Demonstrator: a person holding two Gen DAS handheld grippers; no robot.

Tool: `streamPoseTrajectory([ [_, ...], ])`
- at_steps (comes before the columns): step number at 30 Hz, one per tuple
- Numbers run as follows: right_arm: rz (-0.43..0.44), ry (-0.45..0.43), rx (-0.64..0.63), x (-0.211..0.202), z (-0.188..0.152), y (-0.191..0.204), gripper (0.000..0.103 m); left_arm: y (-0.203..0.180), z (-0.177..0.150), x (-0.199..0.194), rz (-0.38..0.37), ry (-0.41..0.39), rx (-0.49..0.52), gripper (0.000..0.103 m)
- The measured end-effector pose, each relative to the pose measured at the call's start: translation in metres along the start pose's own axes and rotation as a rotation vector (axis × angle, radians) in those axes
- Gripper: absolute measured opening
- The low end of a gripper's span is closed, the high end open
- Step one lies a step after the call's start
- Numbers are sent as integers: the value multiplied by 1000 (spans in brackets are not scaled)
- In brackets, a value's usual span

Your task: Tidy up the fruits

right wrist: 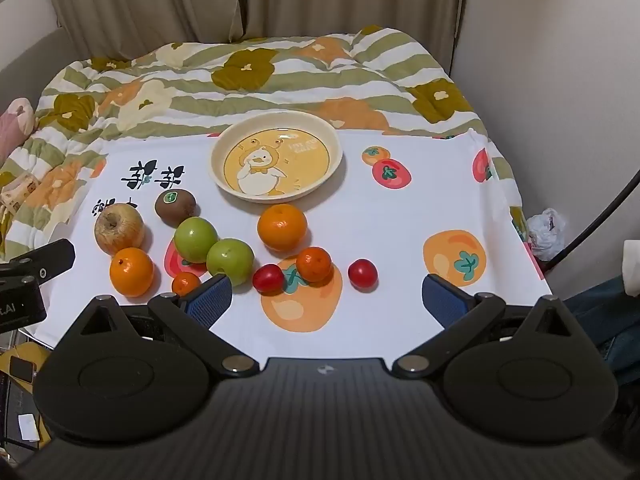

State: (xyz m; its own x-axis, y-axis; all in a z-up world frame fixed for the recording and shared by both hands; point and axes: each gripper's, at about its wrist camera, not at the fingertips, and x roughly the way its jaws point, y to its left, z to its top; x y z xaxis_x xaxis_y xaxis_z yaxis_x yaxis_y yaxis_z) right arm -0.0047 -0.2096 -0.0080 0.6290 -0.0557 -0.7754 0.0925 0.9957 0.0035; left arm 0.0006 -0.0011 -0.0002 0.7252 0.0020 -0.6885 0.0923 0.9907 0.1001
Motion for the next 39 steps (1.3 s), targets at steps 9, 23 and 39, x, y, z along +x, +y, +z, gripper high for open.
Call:
streamPoseTrajectory([
  [9,1,-1,4,1,0,1,103,0,-2,3,-10,-3,-27,103],
  [23,6,-2,4,-3,0,0,103,5,-2,3,-7,0,-23,103],
  [39,9,-5,8,-4,-1,-2,103,8,-7,-7,1,-7,-28,103],
])
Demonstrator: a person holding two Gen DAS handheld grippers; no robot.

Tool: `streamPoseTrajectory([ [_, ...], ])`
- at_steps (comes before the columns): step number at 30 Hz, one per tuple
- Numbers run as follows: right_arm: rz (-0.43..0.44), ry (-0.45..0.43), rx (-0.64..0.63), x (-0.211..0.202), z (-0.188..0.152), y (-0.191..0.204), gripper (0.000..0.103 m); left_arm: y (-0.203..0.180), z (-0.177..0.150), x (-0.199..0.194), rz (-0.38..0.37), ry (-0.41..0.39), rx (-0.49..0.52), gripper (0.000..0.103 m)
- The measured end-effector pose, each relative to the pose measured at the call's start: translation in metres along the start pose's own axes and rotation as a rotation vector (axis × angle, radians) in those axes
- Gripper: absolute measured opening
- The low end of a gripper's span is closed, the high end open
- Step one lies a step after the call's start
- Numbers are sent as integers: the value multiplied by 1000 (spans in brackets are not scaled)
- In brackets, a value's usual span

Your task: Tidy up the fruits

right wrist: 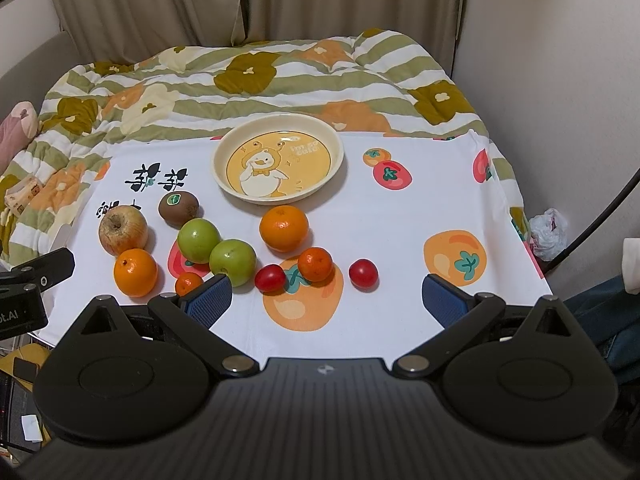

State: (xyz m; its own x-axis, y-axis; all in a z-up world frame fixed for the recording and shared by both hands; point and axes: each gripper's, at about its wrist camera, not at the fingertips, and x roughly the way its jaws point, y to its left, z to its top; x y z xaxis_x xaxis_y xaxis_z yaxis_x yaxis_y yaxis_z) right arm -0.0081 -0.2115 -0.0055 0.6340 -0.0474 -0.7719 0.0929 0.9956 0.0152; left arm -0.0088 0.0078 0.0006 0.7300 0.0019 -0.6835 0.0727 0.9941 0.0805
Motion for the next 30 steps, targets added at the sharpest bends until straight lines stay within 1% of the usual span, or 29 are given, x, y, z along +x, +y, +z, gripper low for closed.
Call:
streamPoseTrajectory([
  [30,2,-3,1,-2,0,-1,103,-3,5,0,3,0,1,103],
])
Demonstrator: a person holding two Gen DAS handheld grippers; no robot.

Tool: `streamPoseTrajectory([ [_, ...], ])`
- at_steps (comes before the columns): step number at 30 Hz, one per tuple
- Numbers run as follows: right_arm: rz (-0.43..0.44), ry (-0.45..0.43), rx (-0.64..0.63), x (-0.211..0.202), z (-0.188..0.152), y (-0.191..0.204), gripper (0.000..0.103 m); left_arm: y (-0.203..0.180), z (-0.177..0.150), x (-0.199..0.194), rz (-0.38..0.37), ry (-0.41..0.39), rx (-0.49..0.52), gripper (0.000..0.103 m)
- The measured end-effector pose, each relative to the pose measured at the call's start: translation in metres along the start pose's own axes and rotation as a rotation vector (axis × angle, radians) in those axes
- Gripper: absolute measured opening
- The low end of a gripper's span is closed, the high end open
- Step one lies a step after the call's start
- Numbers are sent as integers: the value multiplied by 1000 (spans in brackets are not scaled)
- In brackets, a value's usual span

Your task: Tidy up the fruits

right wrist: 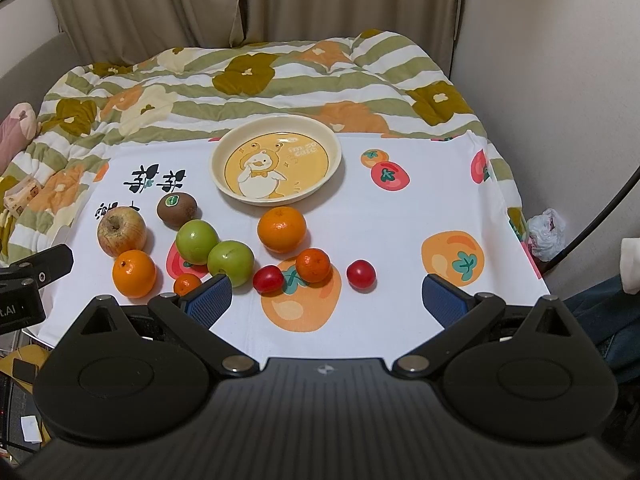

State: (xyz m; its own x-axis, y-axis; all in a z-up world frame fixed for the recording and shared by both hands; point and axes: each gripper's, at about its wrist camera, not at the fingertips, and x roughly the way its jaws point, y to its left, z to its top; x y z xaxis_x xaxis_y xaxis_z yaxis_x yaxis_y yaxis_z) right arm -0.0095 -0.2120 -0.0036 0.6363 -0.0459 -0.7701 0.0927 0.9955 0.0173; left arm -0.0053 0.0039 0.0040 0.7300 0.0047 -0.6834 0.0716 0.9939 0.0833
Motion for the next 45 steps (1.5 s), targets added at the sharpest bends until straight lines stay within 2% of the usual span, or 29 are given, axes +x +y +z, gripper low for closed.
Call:
streamPoseTrajectory([
  [32,10,1,-5,1,-1,0,103,2,2,-1,10,10,-6,103],
  [40,62,1,-51,15,8,-3,103,3,-2,15,46,32,-42,103],
  [45,137,9,-100,41,7,1,103,1,-12,33,95,45,-53,103],
])
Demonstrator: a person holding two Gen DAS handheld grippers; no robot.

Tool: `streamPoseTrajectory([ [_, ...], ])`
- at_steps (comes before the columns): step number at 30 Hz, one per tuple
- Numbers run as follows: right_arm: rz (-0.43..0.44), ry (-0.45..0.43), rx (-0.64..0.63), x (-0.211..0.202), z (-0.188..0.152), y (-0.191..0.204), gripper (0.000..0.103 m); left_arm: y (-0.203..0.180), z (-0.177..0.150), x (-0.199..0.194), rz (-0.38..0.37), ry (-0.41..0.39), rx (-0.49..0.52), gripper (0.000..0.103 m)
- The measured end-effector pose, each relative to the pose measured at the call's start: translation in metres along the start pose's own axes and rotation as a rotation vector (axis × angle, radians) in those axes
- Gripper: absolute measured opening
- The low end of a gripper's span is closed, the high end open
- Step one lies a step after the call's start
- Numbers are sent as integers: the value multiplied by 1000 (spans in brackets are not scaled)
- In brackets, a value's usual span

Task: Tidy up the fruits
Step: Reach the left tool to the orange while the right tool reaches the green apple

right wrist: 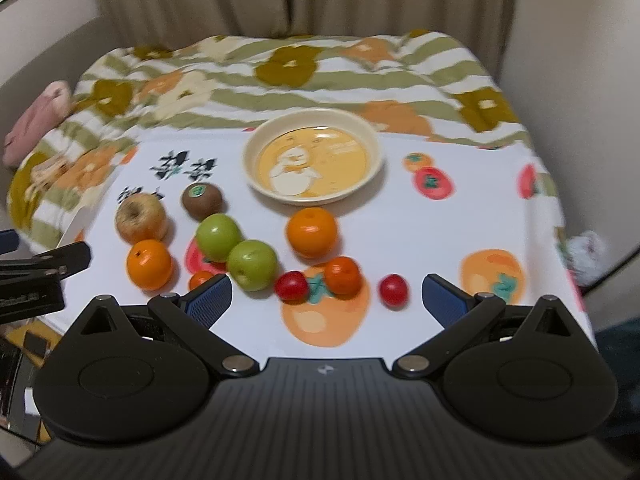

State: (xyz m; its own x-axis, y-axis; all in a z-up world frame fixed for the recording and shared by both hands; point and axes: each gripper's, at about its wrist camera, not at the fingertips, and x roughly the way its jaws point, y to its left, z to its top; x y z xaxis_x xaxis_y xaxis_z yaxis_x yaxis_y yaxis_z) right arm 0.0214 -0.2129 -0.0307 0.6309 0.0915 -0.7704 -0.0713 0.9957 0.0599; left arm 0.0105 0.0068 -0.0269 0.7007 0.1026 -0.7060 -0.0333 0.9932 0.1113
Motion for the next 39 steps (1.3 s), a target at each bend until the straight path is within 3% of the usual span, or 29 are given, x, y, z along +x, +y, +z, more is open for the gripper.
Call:
streamPoseTrajectory([
  [5,59,-14,-36,32,-3,7,103,-1,-11,25,18,-8,24,103],
  [13,58,-73,-80,85,-12,25,103,0,-28,80,-28,-4,71,97],
  [19,103,-78,-37,116,-22,31,103,3,-41,107,-55,11,92,96],
  [29,97,-88,-32,133,-29,44,103,5,-47,130,-103,29,121,90],
  [33,96,-81,-40,140,-29,50,97,7,-46,136,-115,39,120,86],
  [35,92,-83,-50,142,-29,53,95,7,-45,139,-127,45,115,79],
  [39,80,-90,-80,145,-29,60,90,8,-46,142,-139,53,113,78],
])
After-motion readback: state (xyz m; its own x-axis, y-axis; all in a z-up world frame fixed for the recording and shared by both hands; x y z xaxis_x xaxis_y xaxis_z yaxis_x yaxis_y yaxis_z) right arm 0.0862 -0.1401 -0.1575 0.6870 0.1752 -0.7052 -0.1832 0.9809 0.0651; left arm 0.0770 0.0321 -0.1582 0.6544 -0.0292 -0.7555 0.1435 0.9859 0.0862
